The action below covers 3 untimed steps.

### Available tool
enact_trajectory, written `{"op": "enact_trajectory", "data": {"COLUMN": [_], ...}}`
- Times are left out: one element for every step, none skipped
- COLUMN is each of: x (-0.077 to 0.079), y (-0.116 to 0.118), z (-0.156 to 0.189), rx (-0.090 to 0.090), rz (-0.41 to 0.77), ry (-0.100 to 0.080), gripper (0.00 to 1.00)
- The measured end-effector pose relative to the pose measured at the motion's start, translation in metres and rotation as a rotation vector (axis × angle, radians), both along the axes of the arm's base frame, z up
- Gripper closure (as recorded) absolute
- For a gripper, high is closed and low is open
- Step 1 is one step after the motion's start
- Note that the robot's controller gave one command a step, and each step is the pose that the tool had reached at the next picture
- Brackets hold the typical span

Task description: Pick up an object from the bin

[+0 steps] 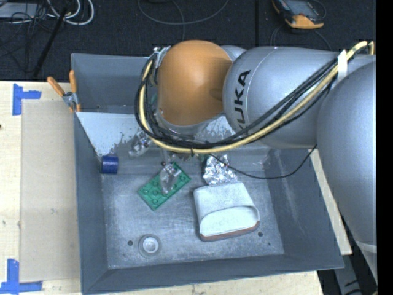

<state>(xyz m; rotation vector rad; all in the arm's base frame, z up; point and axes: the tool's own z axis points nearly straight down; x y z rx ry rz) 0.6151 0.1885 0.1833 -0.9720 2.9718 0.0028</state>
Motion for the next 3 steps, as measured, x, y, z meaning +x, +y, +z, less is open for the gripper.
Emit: {"op": "enact_trajectory", "data": {"x": [-0.007, -0.006, -0.009], "y": [-0.010, -0.009, 0.045], "z": [-0.109, -0.105, 0.006], "rx": [-0.006, -0.005, -0.002], "rz": [0.098, 0.096, 0.128], "ry": [0.017, 0.014, 0.004], "gripper": [0.00, 1.00, 1.00]}}
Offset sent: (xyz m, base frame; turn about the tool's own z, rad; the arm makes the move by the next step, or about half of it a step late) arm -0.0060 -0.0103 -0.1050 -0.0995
